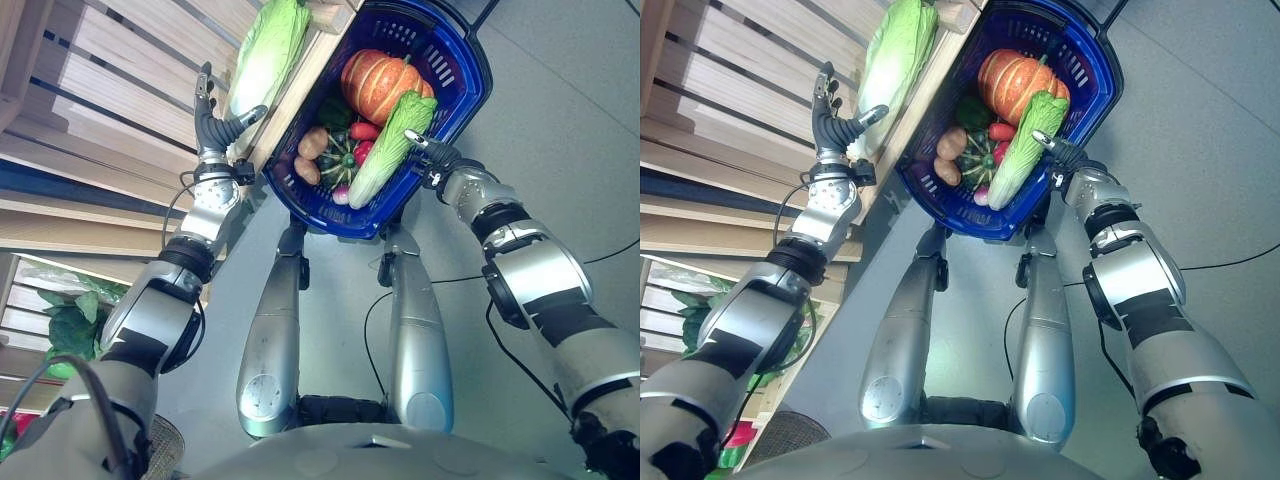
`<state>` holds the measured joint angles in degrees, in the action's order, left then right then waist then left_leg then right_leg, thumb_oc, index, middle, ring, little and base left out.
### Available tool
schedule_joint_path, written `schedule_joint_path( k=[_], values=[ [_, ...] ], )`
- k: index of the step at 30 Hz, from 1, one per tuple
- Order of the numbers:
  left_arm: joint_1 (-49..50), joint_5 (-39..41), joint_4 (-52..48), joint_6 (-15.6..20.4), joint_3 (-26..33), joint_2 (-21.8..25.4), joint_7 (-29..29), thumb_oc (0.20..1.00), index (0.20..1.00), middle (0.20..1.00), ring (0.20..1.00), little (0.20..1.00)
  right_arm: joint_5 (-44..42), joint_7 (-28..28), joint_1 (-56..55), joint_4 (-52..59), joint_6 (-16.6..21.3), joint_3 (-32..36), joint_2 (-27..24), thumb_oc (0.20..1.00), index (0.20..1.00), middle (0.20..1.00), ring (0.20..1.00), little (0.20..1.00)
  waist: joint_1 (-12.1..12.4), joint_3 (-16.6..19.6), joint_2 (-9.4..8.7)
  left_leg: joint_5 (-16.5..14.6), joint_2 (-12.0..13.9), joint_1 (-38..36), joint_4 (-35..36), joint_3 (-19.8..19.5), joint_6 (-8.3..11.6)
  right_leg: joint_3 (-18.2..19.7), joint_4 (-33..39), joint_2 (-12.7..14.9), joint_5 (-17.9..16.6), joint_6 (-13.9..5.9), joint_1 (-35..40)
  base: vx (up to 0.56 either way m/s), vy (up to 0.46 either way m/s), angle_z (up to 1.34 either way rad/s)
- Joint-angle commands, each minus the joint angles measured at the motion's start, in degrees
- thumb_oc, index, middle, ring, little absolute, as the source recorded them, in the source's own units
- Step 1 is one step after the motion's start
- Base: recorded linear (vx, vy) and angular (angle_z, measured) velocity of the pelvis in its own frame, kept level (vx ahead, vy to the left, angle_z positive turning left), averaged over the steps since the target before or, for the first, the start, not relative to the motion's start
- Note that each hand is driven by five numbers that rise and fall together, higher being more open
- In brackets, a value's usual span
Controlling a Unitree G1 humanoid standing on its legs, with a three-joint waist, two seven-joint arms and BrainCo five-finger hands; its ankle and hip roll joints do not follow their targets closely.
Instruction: Pick up fruits and vegetables into the basket
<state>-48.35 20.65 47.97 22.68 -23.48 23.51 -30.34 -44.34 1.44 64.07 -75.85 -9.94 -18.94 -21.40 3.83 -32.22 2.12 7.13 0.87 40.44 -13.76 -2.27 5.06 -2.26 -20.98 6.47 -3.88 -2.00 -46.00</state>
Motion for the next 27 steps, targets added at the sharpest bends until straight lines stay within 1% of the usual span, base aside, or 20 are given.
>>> schedule_joint_path(
  k=[1,2,3,5,6,12,15,18,21,23,27],
  values=[
    [-0.2,-4.2,-1.7,0.0,0.8,-1.6,-3.1,1.0,1.0,1.0,1.0,1.0,0.6,0.9,1.1,-1.5,1.3,-0.3,-2.8,1.0,1.0,1.0,1.0,1.0,-0.2,2.4,5.37,-2.7,-4.2,1.5,-1.8,-0.5,-1.64,-3.5,-2.1,-3.1,5.2,-1.35,2.1,0.0,0.0,0.0],
    [-0.5,-5.4,-1.5,-1.4,0.7,-1.2,-3.9,1.0,1.0,1.0,1.0,1.0,3.0,1.5,1.1,-1.1,3.7,-0.6,-2.8,1.0,1.0,1.0,1.0,1.0,-0.3,2.4,5.33,-2.7,-4.2,1.4,-1.7,-0.4,-1.64,-3.5,-2.1,-3.2,5.2,-1.33,2.3,0.0,0.0,0.0],
    [-0.6,-6.6,-1.2,-2.6,0.5,-1.0,-4.6,1.0,1.0,1.0,1.0,1.0,4.4,2.0,1.0,-0.8,5.2,-0.8,-2.8,1.0,1.0,1.0,1.0,1.0,-0.3,2.4,5.28,-2.6,-4.1,1.2,-1.6,-0.4,-1.65,-3.5,-2.0,-3.2,5.2,-1.35,2.4,0.0,0.0,0.0],
    [-1.0,-8.1,-0.6,-4.2,0.3,-0.3,-5.8,1.0,1.0,1.0,1.0,1.0,7.2,3.3,0.8,0.5,9.0,-1.5,-2.9,1.0,1.0,1.0,1.0,1.0,-0.6,2.4,5.11,-2.6,-3.9,1.1,-1.5,-0.2,-1.54,-3.4,-1.9,-3.2,5.1,-1.4,2.6,0.0,0.0,0.0],
    [-1.2,-8.6,-0.3,-5.3,0.1,0.3,-6.4,1.0,1.0,1.0,1.0,1.0,8.0,4.4,0.6,1.5,10.3,-1.9,-2.9,1.0,1.0,1.0,1.0,1.0,-0.7,2.4,4.93,-2.5,-3.9,1.0,-1.4,-0.1,-1.49,-3.4,-1.9,-3.3,5.0,-1.45,2.6,0.0,0.0,0.0],
    [-1.9,-11.7,2.6,-8.8,0.7,2.3,-9.8,1.0,1.0,1.0,1.0,1.0,9.3,9.4,-2.8,7.0,17.5,-2.9,-3.4,1.0,1.0,1.0,1.0,1.0,-2.3,2.4,3.47,-2.3,-3.4,0.9,-1.0,0.5,-1.31,-2.6,-1.1,-4.1,4.6,-1.52,2.8,0.0,0.0,0.0],
    [-1.7,-13.1,3.6,-10.8,1.1,3.1,-11.4,1.0,1.0,1.0,1.0,1.0,9.3,12.7,-6.0,10.7,20.2,-2.8,-4.0,1.0,1.0,1.0,1.0,1.0,-3.3,2.4,2.67,-2.4,-3.1,1.0,-0.8,0.8,-1.28,-2.1,-0.7,-4.5,4.5,-1.49,2.7,-0.02,0.023,-0.05],
    [-1.9,-13.7,5.4,-11.9,1.3,4.0,-12.4,1.0,1.0,1.0,1.0,1.0,9.6,16.1,-9.6,13.9,22.4,-2.4,-4.8,1.0,1.0,1.0,1.0,1.0,-4.6,2.4,1.9,-2.5,-2.7,1.3,-0.8,1.2,-1.25,-1.4,-0.5,-5.0,4.4,-1.46,2.4,-0.02,0.036,-0.05],
    [-2.8,-14.4,8.0,-13.0,1.3,4.8,-12.8,1.0,1.0,1.0,1.0,1.0,10.1,18.4,-12.1,14.8,24.3,-1.6,-5.4,1.0,1.0,1.0,1.0,1.0,-5.7,2.4,1.29,-2.6,-2.4,1.2,-0.7,1.6,-1.21,-0.9,-0.3,-5.3,4.4,-1.5,2.3,-0.01,0.04,-0.11],
    [-3.6,-14.3,10.0,-13.2,1.3,5.4,-12.5,1.0,1.0,1.0,1.0,1.0,10.5,20.0,-13.2,14.7,25.1,-1.3,-6.0,1.0,1.0,1.0,1.0,1.0,-6.3,2.4,0.97,-2.7,-2.2,1.2,-0.6,1.8,-1.19,-0.7,-0.2,-5.4,4.4,-1.55,2.3,0.0,0.038,-0.09],
    [-5.1,-13.6,13.1,-14.1,1.3,6.3,-11.2,1.0,1.0,1.0,1.0,1.0,10.8,22.5,-14.8,14.0,25.7,-0.2,-7.0,1.0,1.0,1.0,1.0,1.0,-7.2,2.4,0.38,-2.8,-1.9,1.1,-0.4,2.2,-1.12,-0.3,0.0,-5.7,4.4,-1.64,2.3,0.0,0.028,-0.1]
  ],
)
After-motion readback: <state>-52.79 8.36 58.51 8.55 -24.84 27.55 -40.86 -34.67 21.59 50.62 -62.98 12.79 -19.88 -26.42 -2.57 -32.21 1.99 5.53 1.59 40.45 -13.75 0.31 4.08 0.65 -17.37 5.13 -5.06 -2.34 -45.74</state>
